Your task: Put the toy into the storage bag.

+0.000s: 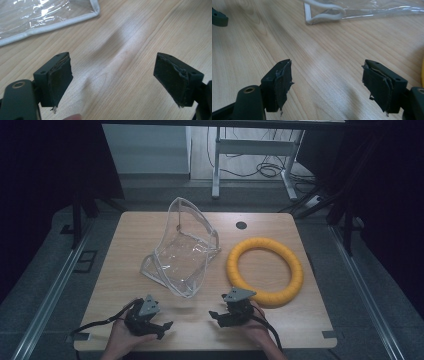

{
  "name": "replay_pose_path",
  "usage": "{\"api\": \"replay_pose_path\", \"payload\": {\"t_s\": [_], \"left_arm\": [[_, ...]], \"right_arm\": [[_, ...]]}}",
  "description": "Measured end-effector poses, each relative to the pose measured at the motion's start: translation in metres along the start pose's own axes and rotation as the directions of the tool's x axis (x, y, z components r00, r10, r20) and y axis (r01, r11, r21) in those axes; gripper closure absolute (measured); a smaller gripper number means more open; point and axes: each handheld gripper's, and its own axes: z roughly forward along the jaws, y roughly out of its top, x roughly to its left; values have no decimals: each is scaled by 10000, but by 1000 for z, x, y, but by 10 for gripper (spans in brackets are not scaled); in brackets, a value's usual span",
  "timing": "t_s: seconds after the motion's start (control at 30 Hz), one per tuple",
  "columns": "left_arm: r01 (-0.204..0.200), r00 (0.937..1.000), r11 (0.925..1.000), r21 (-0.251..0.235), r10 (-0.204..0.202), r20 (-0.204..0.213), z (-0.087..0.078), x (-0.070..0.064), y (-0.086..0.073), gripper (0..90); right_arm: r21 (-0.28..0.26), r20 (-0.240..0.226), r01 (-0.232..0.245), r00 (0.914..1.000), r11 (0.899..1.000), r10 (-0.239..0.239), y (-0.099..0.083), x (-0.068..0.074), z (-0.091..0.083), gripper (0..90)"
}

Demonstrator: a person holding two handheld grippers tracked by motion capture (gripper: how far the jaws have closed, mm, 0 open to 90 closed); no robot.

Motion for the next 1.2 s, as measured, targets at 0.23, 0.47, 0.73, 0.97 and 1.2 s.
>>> {"api": "replay_pose_path", "payload": {"t_s": [0.23, 0.47, 0.73, 0.97, 1.2], "left_arm": [[-47, 9997, 9999, 132, 50, -226, 1, 0, 0, 152], [-88, 9998, 9999, 133, 90, -191, -1, 0, 0, 167], [-81, 9998, 9997, 236, 85, -168, -2, 1, 0, 182], [-47, 9996, 9996, 286, 54, -265, -2, 1, 0, 179], [-26, 9996, 9995, 302, 34, -269, -1, 1, 0, 176]], "right_arm": [[-136, 14, -33, 10000, 9999, 33, 1, -3, -10, 247], [-49, -18, 200, 9998, 9998, -200, 3, -4, -15, 268], [48, -30, 356, 9994, 9994, -355, 14, -13, -36, 291], [313, 61, 488, 9988, 9983, -490, 25, -23, -48, 289], [660, 66, 624, 9980, 9959, -630, 36, -31, -53, 289]]}}
